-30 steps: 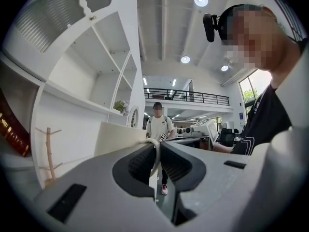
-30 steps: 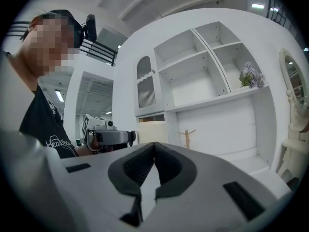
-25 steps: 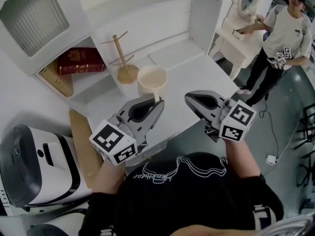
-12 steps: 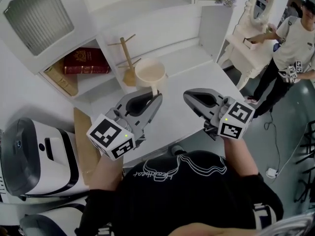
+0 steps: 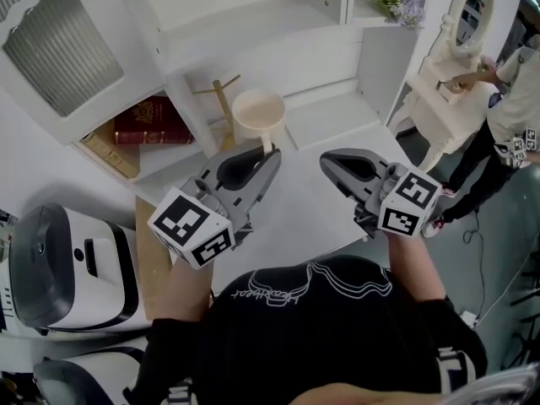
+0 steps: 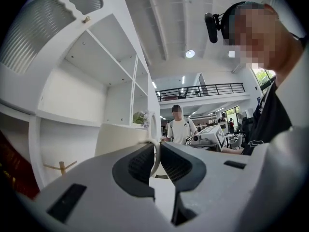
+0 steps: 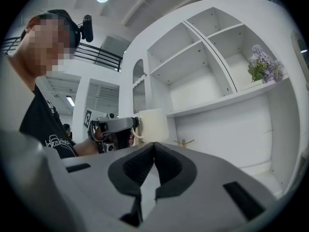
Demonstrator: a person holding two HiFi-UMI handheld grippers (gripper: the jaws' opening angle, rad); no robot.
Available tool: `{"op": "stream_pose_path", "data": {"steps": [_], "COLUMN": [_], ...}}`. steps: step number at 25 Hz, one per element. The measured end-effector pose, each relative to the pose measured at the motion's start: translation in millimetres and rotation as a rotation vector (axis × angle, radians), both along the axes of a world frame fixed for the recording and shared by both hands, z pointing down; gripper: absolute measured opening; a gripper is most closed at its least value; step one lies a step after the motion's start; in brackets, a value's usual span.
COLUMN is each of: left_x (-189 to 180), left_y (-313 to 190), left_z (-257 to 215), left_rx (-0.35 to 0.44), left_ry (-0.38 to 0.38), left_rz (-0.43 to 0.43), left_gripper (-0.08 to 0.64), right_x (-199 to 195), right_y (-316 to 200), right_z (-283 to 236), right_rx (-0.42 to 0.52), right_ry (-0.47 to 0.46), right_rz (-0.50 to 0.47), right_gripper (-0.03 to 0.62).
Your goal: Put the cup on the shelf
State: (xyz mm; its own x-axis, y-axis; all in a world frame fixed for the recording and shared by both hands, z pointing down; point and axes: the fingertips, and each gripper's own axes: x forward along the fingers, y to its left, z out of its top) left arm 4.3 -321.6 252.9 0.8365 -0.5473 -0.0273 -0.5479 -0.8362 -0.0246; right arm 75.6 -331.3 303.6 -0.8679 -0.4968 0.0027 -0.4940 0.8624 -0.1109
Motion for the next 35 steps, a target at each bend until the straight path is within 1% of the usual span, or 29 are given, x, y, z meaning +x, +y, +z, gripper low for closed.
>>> {"op": "stream_pose_path", "data": {"steps": [3,10,19,23,30,33,35], "left_x": [2,-7,-21,-20,-20,-22,-25], "left_y": [-16,-50,-89,-107,-138,-157,-171], "left_z": [-11,-46,-89,-106,-125,-128,-128], "left_rx": [0.016,0.018,0.087,0.107,0.113,0.093,0.068], "left_ry": [-0.004,0.047,0.074,0.098,0.145,0.167,0.195], "left_rz": [-0.017,-0.056,-0.118,-0.121,-0.098,-0.106,-0.113], "left_gripper": [0.041,0.041,0.041,0.041,0.041,0.041,0.041], "right_x": [1,0,-2,-1,2,2,3], "right_y": [-17,-45,-69,-78,-94,-100,-105], "right_z": [-3,-3,-1,4,12,15,17], "right_rx": [0.005,0.004,0.003,-0.005,-0.021,-0.025,-0.03], "right_ry": [-0.006,-0.017,-0.022,-0.017,-0.018,-0.012,-0.012], "right_rz": [-0.022,-0.065,-0.103,-0.111,-0.119,-0.122,-0.123], "right_gripper": [0.006,0.006,0.006,0.006,0.006,0.006,0.006]}}
